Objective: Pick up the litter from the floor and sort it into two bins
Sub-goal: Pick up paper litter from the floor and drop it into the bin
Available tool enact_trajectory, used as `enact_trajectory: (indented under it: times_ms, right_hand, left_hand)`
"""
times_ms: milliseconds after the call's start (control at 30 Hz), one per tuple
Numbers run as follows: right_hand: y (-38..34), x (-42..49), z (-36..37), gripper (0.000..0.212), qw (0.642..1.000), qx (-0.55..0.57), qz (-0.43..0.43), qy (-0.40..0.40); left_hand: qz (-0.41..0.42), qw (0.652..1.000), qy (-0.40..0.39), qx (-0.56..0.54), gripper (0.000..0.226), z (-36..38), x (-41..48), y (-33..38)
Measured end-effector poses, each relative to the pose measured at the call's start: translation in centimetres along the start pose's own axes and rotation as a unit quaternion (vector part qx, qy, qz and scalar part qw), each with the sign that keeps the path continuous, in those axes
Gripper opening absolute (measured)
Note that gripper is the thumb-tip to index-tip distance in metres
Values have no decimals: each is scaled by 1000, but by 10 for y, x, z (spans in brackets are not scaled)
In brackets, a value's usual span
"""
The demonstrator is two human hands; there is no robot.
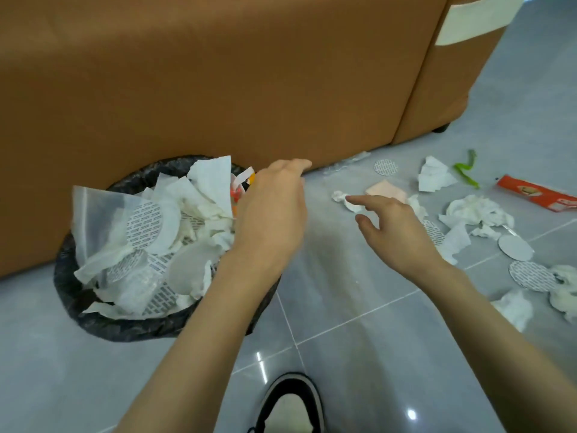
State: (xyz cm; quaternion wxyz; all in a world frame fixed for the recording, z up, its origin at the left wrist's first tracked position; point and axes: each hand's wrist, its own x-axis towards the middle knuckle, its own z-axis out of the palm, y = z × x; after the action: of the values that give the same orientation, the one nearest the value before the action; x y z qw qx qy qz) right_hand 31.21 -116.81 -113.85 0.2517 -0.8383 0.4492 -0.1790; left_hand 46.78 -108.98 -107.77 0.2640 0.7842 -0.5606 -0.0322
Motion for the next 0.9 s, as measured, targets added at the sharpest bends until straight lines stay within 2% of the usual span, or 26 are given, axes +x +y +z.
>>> enact_trajectory:
  times_ms: [267,467,600,733,900]
  right_hand:
    - [82,0,-5,43,987,-14,159,-32]
    - [137,8,5,60,962,-54,251,-93]
    - [150,26,3,63,963,-100,227,-108]
    - [150,52,-2,64,969,-130,165,-132]
    - [157,77,7,69,966,-129,157,-160]
  left_hand:
    - [42,986,-159,29,43,80,29,22]
    - [-8,952,-307,17,51,147,43,18]
    - [-43,930,-362,47,62,175,54,15]
    - [-67,928,-360,65,68,188,74,16]
    - [-69,924,-367,88,67,214,93,22]
